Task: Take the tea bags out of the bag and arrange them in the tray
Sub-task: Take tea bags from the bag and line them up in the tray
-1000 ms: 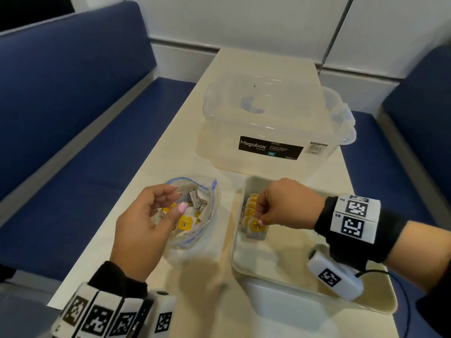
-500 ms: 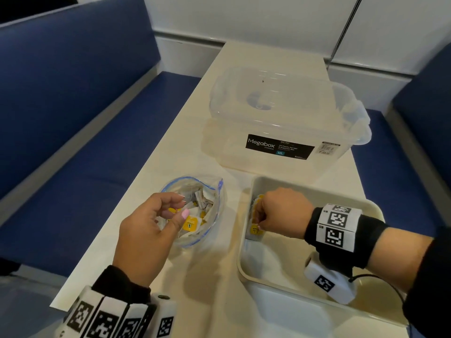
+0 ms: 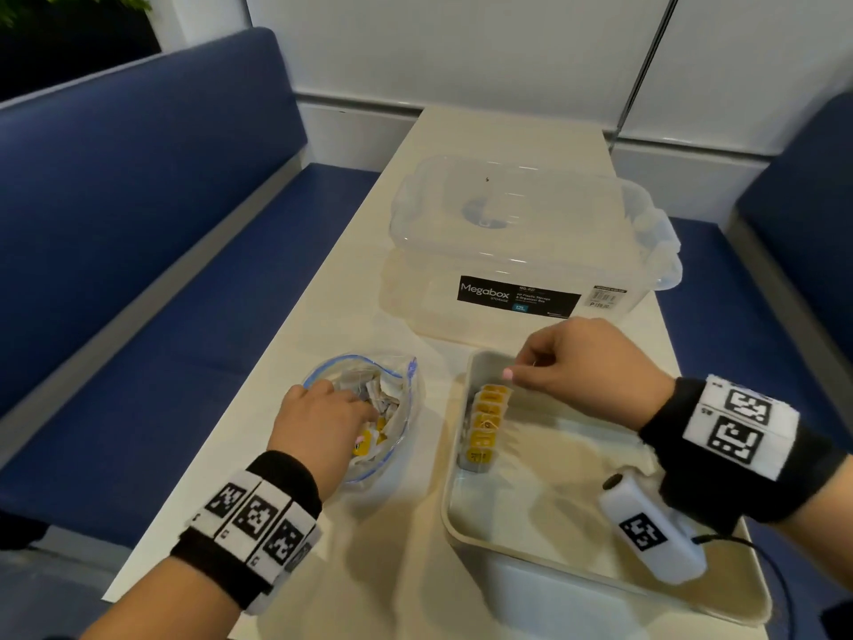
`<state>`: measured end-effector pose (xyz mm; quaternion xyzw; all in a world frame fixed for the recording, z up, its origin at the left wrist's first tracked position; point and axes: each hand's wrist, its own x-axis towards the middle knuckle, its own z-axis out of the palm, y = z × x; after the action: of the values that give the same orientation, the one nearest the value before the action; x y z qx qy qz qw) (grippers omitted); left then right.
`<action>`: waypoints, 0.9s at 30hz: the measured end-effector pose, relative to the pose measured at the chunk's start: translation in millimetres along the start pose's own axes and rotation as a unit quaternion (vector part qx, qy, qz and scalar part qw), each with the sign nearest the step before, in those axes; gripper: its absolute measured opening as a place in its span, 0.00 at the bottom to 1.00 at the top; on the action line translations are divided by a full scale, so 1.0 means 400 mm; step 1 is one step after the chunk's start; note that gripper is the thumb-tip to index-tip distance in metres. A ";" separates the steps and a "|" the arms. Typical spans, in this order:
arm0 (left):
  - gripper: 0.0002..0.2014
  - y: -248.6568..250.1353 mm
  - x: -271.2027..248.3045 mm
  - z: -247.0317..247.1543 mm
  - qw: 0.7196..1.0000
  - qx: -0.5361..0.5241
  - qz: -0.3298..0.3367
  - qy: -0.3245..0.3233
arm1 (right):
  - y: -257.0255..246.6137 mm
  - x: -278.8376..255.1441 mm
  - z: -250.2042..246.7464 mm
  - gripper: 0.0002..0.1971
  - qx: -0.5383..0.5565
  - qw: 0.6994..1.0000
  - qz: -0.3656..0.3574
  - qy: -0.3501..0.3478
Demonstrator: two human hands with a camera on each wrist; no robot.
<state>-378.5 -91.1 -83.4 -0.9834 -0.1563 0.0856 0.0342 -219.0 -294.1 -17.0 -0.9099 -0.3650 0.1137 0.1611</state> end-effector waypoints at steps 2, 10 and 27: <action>0.18 0.004 0.005 0.003 1.000 0.013 -0.001 -0.010 | 0.022 -0.014 -0.025 0.12 0.034 0.999 0.015 0.026; 0.05 0.008 -0.006 -0.006 0.999 -0.029 0.010 0.013 | 0.057 -0.064 -0.045 0.10 0.070 0.996 0.049 0.036; 0.12 0.032 -0.061 -0.181 0.880 -0.435 0.006 0.192 | -0.177 -0.029 0.060 0.12 0.179 0.975 -0.131 0.016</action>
<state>-384.3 -114.0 -9.5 -0.8972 -0.1622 -0.1815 -0.3684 -279.5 -249.0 -11.7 -0.8125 -0.4521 0.1401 0.3404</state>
